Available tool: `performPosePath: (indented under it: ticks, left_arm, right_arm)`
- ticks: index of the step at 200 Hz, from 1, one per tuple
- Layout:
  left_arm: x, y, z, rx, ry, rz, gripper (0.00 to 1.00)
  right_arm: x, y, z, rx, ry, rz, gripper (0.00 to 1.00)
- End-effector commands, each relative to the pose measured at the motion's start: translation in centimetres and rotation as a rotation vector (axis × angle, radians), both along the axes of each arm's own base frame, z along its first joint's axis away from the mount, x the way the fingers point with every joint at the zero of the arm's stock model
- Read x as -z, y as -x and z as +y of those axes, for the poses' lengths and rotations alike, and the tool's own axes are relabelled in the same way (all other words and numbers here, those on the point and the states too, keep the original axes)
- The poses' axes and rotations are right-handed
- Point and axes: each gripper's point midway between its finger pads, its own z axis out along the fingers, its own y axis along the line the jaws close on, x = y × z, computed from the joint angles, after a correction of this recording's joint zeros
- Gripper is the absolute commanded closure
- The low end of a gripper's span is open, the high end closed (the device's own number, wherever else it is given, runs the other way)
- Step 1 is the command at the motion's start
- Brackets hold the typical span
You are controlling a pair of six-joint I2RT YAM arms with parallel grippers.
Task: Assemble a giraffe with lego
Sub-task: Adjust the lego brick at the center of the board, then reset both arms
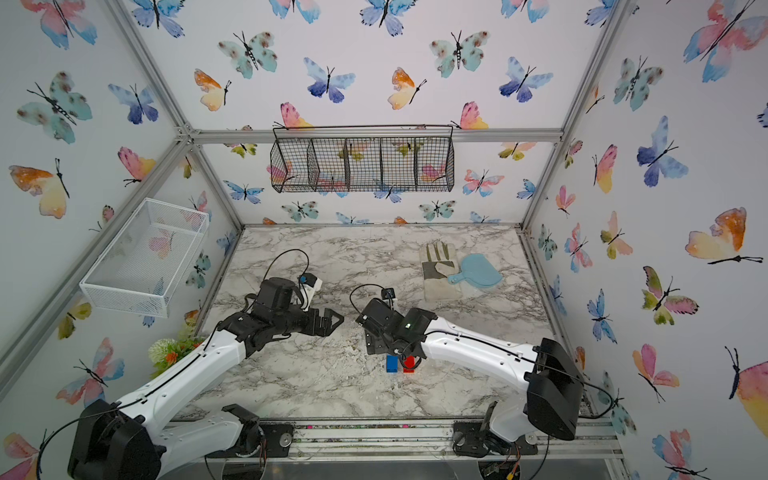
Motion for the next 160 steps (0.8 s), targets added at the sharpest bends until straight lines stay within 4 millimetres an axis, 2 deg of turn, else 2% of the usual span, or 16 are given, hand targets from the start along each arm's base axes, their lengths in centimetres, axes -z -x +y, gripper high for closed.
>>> performPosePath:
  ticks: [1, 17, 35, 52, 67, 87, 96, 114, 136, 160]
  left_arm:
    - [-1.7, -2.7, 1.5, -0.069, -0.095, -0.154, 0.02]
    - [-2.5, -4.0, 2.2, -0.086, -0.124, -0.240, 0.02]
    - [-3.0, -5.8, 3.9, -0.145, -0.192, -0.336, 0.02]
    - [-3.0, -7.3, 5.8, -0.208, -0.232, -0.403, 0.02]
    - [-2.5, -8.6, 8.1, -0.262, -0.231, -0.459, 0.01]
    - [-1.1, -9.4, 11.9, -0.372, -0.243, -0.520, 0.02]
    - [-0.7, -9.8, 13.6, -0.436, -0.227, -0.529, 0.02]
    - [0.7, -10.4, 15.4, -0.492, -0.218, -0.535, 0.02]
    - [1.7, -10.7, 17.0, -0.545, -0.232, -0.565, 0.02]
    - [1.4, -10.1, 17.9, -0.571, -0.230, -0.664, 0.02]
  right_arm:
    - [-3.2, -3.2, -2.0, -0.028, 0.063, -0.189, 0.00]
    - [-4.6, -4.9, -3.2, -0.032, 0.054, -0.283, 0.00]
    - [-6.2, -6.8, -5.2, -0.027, 0.078, -0.422, 0.00]
    - [-6.4, -8.4, -7.4, -0.038, 0.113, -0.516, 0.00]
    - [-6.4, -9.7, -9.7, -0.021, 0.130, -0.610, 0.00]
    - [-6.7, -10.3, -12.3, 0.001, 0.119, -0.769, 0.00]
    - [-6.5, -10.7, -13.7, 0.022, 0.103, -0.808, 0.00]
    - [-5.1, -12.0, -16.5, 0.078, 0.087, -0.807, 0.01]
    - [-3.4, -13.3, -19.2, 0.132, 0.124, -0.791, 0.02]
    - [-2.8, -14.3, -21.4, 0.193, 0.119, -0.807, 0.02]
